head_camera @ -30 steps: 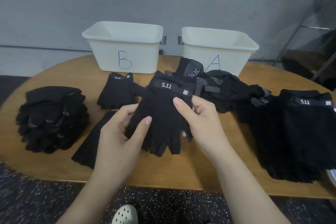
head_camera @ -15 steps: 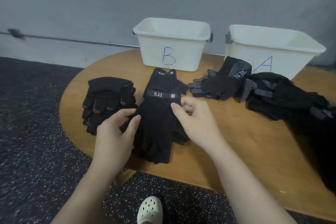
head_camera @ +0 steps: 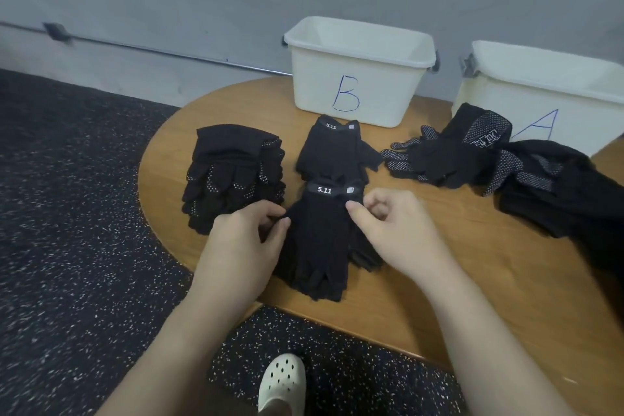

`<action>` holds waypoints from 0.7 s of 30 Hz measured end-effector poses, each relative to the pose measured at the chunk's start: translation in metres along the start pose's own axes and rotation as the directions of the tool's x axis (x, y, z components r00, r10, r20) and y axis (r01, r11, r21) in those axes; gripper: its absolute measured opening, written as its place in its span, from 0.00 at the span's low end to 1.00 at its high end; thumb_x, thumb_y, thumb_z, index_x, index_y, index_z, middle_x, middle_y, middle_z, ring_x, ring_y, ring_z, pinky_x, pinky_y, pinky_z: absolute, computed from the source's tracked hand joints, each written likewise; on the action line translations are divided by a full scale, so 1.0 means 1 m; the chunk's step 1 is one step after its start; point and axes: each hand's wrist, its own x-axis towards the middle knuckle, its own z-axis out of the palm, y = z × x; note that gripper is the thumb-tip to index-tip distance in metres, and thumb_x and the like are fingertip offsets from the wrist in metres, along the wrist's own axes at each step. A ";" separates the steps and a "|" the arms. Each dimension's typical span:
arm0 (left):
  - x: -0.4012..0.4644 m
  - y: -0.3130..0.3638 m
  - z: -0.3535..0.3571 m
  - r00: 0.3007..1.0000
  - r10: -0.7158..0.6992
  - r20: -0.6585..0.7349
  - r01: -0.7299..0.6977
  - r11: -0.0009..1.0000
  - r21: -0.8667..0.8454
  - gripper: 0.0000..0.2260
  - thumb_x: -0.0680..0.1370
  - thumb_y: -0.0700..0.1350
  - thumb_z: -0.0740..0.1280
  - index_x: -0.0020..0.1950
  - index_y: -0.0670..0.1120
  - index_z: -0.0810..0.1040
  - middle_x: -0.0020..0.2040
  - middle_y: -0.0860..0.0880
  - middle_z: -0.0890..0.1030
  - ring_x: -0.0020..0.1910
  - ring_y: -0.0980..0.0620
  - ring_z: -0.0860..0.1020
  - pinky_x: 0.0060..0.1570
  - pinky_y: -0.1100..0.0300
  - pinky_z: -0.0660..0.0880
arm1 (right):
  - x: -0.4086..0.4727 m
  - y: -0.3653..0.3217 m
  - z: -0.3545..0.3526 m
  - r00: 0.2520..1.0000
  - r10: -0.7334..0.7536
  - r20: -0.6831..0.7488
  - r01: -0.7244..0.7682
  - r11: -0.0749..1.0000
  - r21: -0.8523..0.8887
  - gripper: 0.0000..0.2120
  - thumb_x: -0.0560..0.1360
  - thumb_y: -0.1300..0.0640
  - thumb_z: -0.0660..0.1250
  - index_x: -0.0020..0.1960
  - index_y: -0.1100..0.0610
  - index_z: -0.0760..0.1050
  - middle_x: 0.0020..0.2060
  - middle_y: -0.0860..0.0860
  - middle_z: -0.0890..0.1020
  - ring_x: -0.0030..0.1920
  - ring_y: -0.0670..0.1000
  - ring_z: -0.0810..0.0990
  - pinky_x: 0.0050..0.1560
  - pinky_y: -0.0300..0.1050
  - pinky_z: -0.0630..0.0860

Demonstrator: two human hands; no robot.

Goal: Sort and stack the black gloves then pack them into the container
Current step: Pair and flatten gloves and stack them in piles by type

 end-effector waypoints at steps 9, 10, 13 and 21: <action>-0.001 0.000 -0.003 1.000 0.006 0.023 -0.006 1.000 0.016 0.05 0.80 0.45 0.71 0.53 0.47 0.85 0.37 0.57 0.80 0.34 0.60 0.78 0.37 0.72 0.74 | -0.009 0.002 0.000 0.998 0.024 0.062 -0.014 0.988 -0.152 0.17 0.79 0.43 0.70 0.36 0.51 0.73 0.20 0.43 0.73 0.25 0.45 0.70 0.30 0.44 0.68; -0.001 0.001 -0.003 1.000 0.005 0.024 -0.006 1.000 0.021 0.04 0.80 0.44 0.71 0.53 0.47 0.85 0.36 0.57 0.80 0.33 0.59 0.78 0.38 0.71 0.74 | -0.009 0.002 0.000 0.997 0.028 0.066 -0.016 0.984 -0.177 0.16 0.78 0.43 0.70 0.37 0.50 0.74 0.21 0.42 0.74 0.26 0.45 0.72 0.30 0.44 0.68; -0.002 0.003 -0.002 1.000 0.003 0.007 -0.004 1.000 0.013 0.02 0.79 0.43 0.72 0.51 0.47 0.85 0.35 0.57 0.80 0.33 0.58 0.78 0.38 0.71 0.74 | -0.012 0.004 -0.001 0.998 0.039 0.052 -0.028 0.978 -0.205 0.16 0.77 0.42 0.72 0.38 0.50 0.74 0.23 0.43 0.76 0.29 0.46 0.76 0.31 0.44 0.70; -0.011 0.018 0.010 0.998 0.053 0.036 -0.056 0.996 0.071 0.03 0.79 0.43 0.71 0.51 0.50 0.83 0.44 0.56 0.79 0.38 0.58 0.78 0.37 0.65 0.75 | -0.018 0.013 -0.018 0.993 0.118 -0.001 -0.112 0.937 -0.332 0.17 0.75 0.37 0.72 0.41 0.49 0.74 0.31 0.44 0.79 0.37 0.45 0.79 0.36 0.46 0.74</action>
